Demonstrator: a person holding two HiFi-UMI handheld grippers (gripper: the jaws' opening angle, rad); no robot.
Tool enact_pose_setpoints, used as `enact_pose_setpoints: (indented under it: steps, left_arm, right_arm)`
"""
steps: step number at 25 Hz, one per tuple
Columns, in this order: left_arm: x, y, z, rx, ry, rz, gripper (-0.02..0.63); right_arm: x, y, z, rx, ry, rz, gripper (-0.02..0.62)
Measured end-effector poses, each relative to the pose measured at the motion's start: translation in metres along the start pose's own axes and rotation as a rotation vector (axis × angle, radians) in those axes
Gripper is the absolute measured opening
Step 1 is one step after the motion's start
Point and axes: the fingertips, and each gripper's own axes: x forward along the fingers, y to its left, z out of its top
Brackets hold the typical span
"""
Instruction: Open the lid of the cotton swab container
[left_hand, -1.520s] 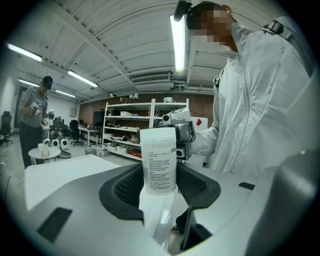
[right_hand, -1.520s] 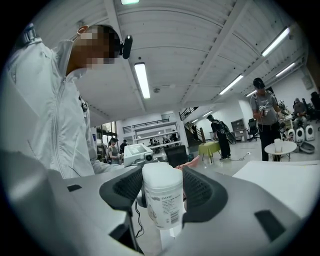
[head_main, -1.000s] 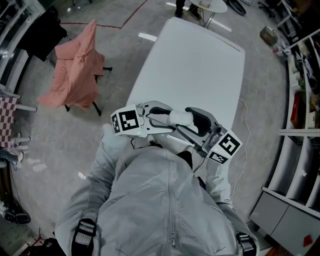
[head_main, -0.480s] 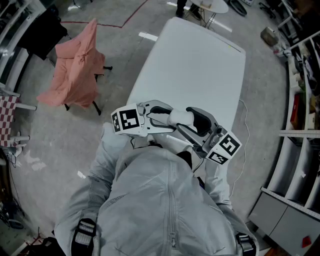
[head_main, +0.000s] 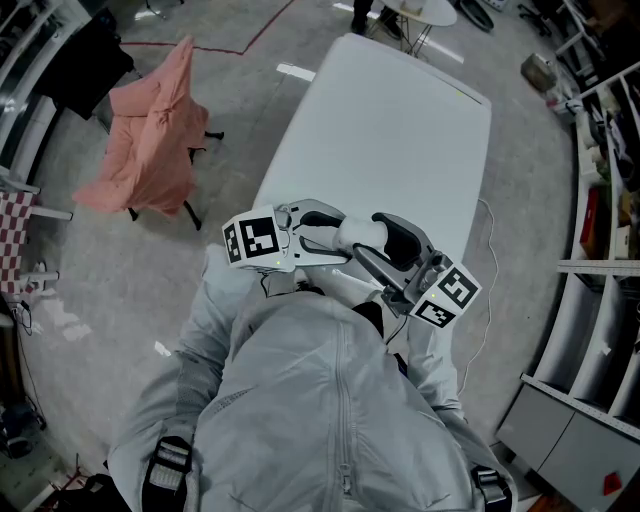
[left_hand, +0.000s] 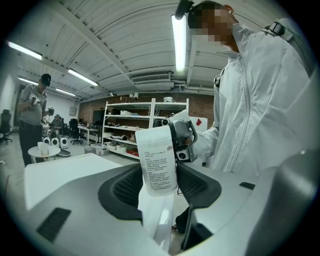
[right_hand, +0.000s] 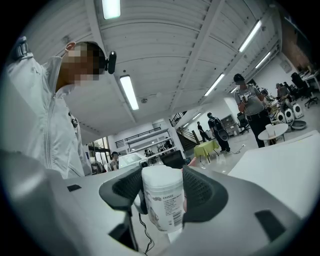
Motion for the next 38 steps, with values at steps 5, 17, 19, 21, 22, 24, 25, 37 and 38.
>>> enact_pose_setpoints:
  steps: [5, 17, 19, 21, 22, 24, 25, 37, 38]
  left_arm:
    - [0.003, 0.003, 0.0, -0.003, 0.008, 0.002, 0.225]
    - [0.002, 0.013, 0.002, -0.016, -0.009, 0.003, 0.23]
    - [0.002, 0.014, 0.001, -0.03, -0.006, -0.005, 0.23]
    - [0.002, 0.013, 0.0, -0.047, -0.005, -0.025, 0.23]
    - [0.001, 0.013, 0.001, -0.051, -0.009, -0.038, 0.228]
    - [0.0, 0.012, 0.004, -0.048, -0.022, -0.061, 0.222]
    - [-0.001, 0.011, 0.006, -0.043, -0.029, -0.071, 0.221]
    - [-0.003, 0.006, 0.016, -0.033, -0.086, -0.14, 0.212]
    - [-0.002, 0.005, 0.016, -0.032, -0.086, -0.143, 0.212]
  right_arm:
    - [-0.001, -0.005, 0.001, 0.023, -0.002, 0.002, 0.259]
    - [0.002, -0.019, 0.006, 0.121, -0.043, 0.029, 0.259]
    - [0.002, -0.021, 0.005, 0.132, -0.041, 0.034, 0.259]
    - [0.002, -0.02, 0.003, 0.119, -0.028, 0.049, 0.259]
    - [0.002, -0.019, 0.003, 0.104, -0.023, 0.063, 0.259]
    - [0.0, -0.015, 0.004, 0.079, -0.027, 0.095, 0.261]
    - [-0.001, -0.014, 0.005, 0.071, -0.033, 0.109, 0.261]
    - [-0.001, -0.001, 0.013, -0.027, -0.025, 0.213, 0.259]
    - [-0.001, 0.0, 0.014, -0.027, -0.025, 0.22, 0.259]
